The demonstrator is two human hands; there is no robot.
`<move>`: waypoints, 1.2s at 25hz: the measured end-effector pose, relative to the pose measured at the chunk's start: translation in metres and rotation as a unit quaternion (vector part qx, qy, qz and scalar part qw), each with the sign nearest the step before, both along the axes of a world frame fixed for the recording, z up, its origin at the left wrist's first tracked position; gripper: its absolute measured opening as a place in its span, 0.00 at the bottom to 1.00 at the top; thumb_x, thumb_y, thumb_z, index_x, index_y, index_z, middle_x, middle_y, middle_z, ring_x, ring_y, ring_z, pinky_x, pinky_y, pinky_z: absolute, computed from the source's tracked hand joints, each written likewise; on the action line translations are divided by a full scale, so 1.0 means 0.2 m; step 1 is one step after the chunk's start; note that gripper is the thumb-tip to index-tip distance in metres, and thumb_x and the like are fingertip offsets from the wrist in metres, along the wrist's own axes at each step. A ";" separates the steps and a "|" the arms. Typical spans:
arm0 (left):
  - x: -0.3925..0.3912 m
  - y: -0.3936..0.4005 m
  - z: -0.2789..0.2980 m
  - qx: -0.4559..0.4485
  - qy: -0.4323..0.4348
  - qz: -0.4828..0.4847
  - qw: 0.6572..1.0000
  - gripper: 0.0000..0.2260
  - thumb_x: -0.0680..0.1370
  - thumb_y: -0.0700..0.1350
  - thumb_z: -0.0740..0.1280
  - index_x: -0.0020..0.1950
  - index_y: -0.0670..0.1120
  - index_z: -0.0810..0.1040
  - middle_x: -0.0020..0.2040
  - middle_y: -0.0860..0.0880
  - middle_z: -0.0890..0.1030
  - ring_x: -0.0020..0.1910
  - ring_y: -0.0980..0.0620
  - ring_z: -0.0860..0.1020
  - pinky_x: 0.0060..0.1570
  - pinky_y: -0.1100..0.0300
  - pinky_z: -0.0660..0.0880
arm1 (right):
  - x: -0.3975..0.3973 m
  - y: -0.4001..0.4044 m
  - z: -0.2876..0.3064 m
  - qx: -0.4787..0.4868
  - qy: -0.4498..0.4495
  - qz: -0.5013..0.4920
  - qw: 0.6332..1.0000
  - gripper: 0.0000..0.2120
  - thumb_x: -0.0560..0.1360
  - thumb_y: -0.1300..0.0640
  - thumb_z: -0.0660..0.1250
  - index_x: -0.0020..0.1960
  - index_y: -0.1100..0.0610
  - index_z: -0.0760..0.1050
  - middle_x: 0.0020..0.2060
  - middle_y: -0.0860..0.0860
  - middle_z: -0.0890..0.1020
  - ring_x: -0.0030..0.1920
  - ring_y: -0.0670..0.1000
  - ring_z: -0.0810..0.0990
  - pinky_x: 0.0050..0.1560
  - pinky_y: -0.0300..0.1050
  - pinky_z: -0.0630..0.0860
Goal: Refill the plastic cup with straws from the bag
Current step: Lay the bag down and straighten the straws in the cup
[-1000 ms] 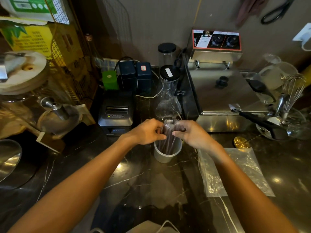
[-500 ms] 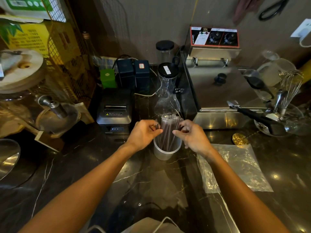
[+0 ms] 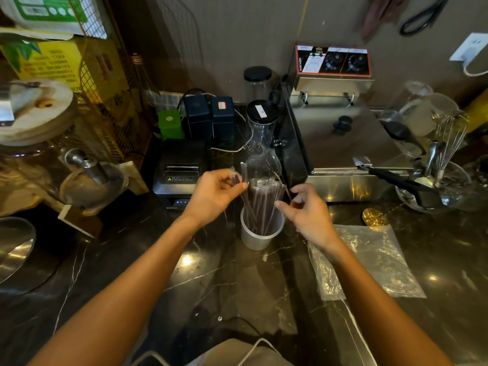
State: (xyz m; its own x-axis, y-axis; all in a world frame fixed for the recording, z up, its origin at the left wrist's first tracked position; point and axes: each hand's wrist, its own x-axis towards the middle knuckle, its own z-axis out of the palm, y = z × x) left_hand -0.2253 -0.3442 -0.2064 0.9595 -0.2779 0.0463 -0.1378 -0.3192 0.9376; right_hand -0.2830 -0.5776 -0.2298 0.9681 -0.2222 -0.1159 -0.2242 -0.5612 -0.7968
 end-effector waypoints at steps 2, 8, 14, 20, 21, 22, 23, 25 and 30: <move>0.02 0.01 0.09 -0.022 -0.013 0.019 0.999 0.02 0.79 0.39 0.72 0.48 0.43 0.85 0.44 0.45 0.86 0.45 0.46 0.85 0.52 0.56 0.83 | -0.03 0.02 0.00 0.002 -0.066 0.000 0.998 0.17 0.78 0.51 0.73 0.63 0.54 0.74 0.40 0.49 0.80 0.41 0.47 0.82 0.41 0.42 0.77; 0.06 0.10 0.32 -0.134 -0.007 0.102 0.986 0.10 0.80 0.41 0.70 0.56 0.35 0.82 0.47 0.41 0.86 0.42 0.57 0.82 0.43 0.66 0.79 | -0.07 -0.02 0.05 0.119 -0.092 -0.040 0.988 0.03 0.82 0.58 0.68 0.52 0.57 0.81 0.44 0.53 0.83 0.33 0.47 0.80 0.34 0.45 0.78; 0.00 0.03 0.21 -0.332 0.229 0.126 0.906 0.03 0.80 0.42 0.70 0.50 0.43 0.83 0.41 0.48 0.86 0.39 0.57 0.82 0.39 0.66 0.80 | -0.13 0.03 0.10 0.211 -0.045 0.054 0.975 0.09 0.79 0.61 0.72 0.58 0.59 0.82 0.41 0.56 0.86 0.25 0.47 0.75 0.28 0.47 0.77; -0.10 -0.14 0.05 -0.406 0.428 0.112 0.800 0.02 0.80 0.40 0.69 0.49 0.43 0.82 0.35 0.48 0.84 0.32 0.57 0.82 0.33 0.68 0.79 | -0.12 0.11 0.23 0.306 -0.118 0.062 0.943 0.14 0.78 0.65 0.72 0.62 0.53 0.83 0.42 0.62 0.86 0.26 0.49 0.74 0.28 0.45 0.78; -0.12 -0.16 0.03 -0.409 0.439 0.107 0.793 0.02 0.80 0.41 0.69 0.49 0.44 0.82 0.35 0.48 0.83 0.32 0.57 0.81 0.33 0.68 0.79 | -0.12 0.11 0.25 0.301 -0.127 0.061 0.943 0.12 0.78 0.65 0.72 0.58 0.53 0.85 0.41 0.67 0.84 0.25 0.49 0.74 0.28 0.45 0.77; -0.13 -0.16 0.02 -0.402 0.446 0.097 0.794 0.03 0.80 0.42 0.70 0.49 0.44 0.82 0.35 0.49 0.83 0.32 0.57 0.81 0.33 0.67 0.78 | -0.12 0.11 0.27 0.294 -0.131 0.058 0.945 0.09 0.79 0.65 0.71 0.55 0.54 0.85 0.40 0.68 0.83 0.25 0.48 0.74 0.27 0.44 0.77; -0.15 -0.17 0.01 -0.378 0.446 0.083 0.807 0.04 0.80 0.45 0.71 0.49 0.45 0.83 0.34 0.50 0.82 0.31 0.57 0.80 0.33 0.66 0.77 | -0.11 0.11 0.29 0.285 -0.135 0.051 0.948 0.08 0.79 0.65 0.70 0.53 0.55 0.85 0.39 0.66 0.84 0.24 0.47 0.74 0.27 0.43 0.77; -0.18 -0.16 -0.01 -0.276 0.428 0.070 0.858 0.10 0.77 0.52 0.74 0.48 0.46 0.84 0.32 0.52 0.80 0.30 0.57 0.78 0.33 0.64 0.72 | -0.09 0.07 0.33 0.259 -0.141 0.031 0.955 0.06 0.80 0.64 0.70 0.51 0.56 0.84 0.36 0.54 0.85 0.24 0.46 0.74 0.26 0.40 0.78; -0.19 -0.15 -0.07 -0.080 0.240 0.111 0.961 0.17 0.75 0.49 0.77 0.59 0.43 0.79 0.39 0.47 0.81 0.35 0.54 0.79 0.31 0.65 0.72 | -0.02 -0.02 0.33 0.153 -0.101 0.025 0.983 0.06 0.80 0.59 0.71 0.47 0.60 0.82 0.34 0.54 0.81 0.22 0.47 0.72 0.25 0.43 0.73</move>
